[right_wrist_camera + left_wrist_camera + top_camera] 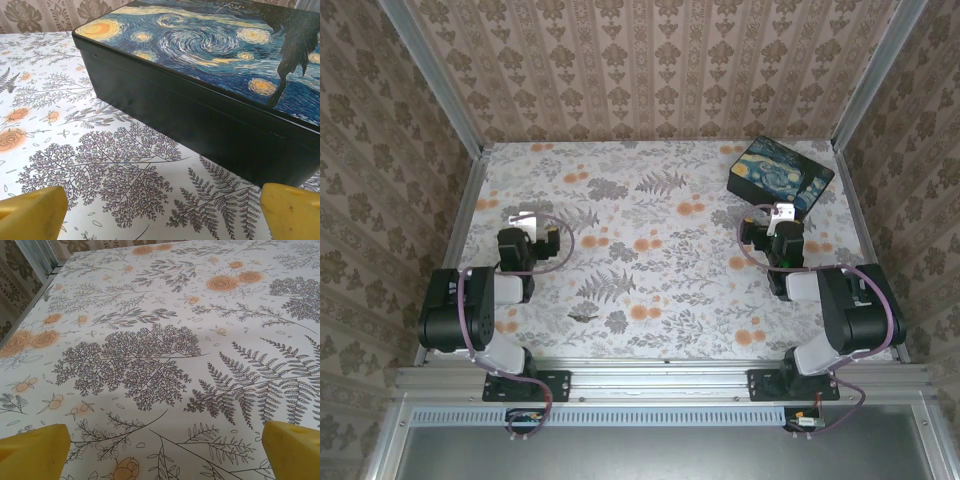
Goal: Unlock a padlock with a key
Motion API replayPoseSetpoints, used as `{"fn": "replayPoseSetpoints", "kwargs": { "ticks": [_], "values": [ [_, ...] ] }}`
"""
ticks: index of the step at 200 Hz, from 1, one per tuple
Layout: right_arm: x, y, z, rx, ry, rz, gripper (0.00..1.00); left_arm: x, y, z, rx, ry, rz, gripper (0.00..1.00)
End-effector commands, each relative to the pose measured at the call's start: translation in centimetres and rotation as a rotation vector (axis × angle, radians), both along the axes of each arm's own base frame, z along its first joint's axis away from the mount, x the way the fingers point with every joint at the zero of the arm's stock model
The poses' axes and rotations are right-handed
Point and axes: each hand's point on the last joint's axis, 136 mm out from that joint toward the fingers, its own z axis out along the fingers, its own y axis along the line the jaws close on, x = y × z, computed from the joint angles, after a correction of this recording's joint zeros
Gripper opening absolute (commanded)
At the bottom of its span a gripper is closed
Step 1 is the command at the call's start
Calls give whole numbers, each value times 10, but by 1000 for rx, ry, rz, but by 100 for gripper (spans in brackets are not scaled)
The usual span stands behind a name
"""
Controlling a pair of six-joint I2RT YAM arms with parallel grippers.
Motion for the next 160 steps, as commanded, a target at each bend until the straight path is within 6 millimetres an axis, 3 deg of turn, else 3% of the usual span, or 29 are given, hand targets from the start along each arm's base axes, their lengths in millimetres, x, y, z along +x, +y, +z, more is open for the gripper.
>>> {"fn": "replayPoseSetpoints", "kwargs": {
  "ticks": [1, 146, 160],
  "values": [
    [0, -2, 7, -5, -32, -18, 100, 8, 0, 16, 2, -49, -13, 100],
    [1, -2, 6, -5, -29, -17, 100, 8, 1, 16, -3, -47, -12, 100],
    [3, 5, 6, 3, -19, 33, 100, 9, 0, 16, -22, -43, -35, 100]
  ]
}}
